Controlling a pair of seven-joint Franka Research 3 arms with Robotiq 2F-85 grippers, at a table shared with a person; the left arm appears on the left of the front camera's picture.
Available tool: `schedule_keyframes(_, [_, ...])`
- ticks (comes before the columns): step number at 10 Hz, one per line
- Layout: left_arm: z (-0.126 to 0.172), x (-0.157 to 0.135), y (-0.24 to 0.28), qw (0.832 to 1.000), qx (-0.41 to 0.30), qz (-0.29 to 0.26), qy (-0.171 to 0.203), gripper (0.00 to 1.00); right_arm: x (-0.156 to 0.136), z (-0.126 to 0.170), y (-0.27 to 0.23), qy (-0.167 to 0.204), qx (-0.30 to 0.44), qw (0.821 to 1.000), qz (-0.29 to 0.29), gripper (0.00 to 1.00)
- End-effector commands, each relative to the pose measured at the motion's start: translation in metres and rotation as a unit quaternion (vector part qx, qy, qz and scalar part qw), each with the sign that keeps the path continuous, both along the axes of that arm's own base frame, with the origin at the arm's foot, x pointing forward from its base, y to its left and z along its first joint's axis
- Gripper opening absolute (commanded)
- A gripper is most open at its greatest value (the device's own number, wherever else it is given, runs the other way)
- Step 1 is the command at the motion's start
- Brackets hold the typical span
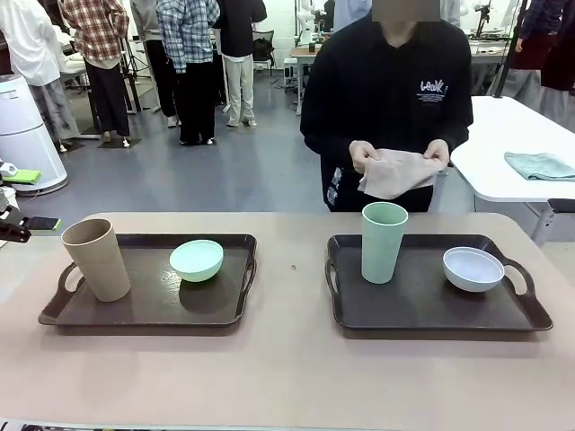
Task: Set up a tray with a mat and arrange the tableware.
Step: Pick up the Picnic Bowl and Reusable plastic cup from the Handle tray in front of the human's position and hold them in the air.
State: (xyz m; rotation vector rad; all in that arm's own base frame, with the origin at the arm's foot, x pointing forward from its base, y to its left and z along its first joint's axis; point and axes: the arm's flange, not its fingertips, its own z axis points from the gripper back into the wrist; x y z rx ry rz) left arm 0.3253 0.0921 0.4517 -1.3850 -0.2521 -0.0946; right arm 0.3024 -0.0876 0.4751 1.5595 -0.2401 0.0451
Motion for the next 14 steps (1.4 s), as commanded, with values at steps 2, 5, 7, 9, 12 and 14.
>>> schedule_keyframes(2, [0.0005, -0.0004, -0.0006, 1.000, -0.014, 0.005, -0.004, 1.00, -0.0063, -0.0034, 0.0006, -0.008, -0.008, 1.000, 0.001, 1.00])
schedule_keyframes(5, [0.0005, -0.0004, -0.0006, 1.000, -0.014, 0.005, -0.004, 1.00, -0.0063, -0.0034, 0.0006, -0.008, -0.008, 1.000, 0.001, 1.00])
schedule_keyframes(7, [0.0005, -0.0004, -0.0006, 1.000, -0.014, 0.005, -0.004, 1.00, -0.0063, -0.0034, 0.0006, -0.008, -0.008, 1.000, 0.001, 1.00])
schedule_keyframes(9, [0.0005, -0.0004, -0.0006, 1.000, -0.014, 0.005, -0.004, 1.00, -0.0063, -0.0034, 0.0006, -0.008, -0.008, 1.000, 0.001, 1.00])
schedule_keyframes(12, [0.0005, -0.0004, -0.0006, 1.000, -0.014, 0.005, -0.004, 1.00, -0.0063, -0.0034, 0.0006, -0.008, -0.008, 1.000, 0.001, 1.00])
schedule_keyframes(14, [0.0005, -0.0004, -0.0006, 1.000, -0.014, 0.005, -0.004, 1.00, -0.0063, -0.0034, 0.0006, -0.008, -0.008, 1.000, 0.001, 1.00])
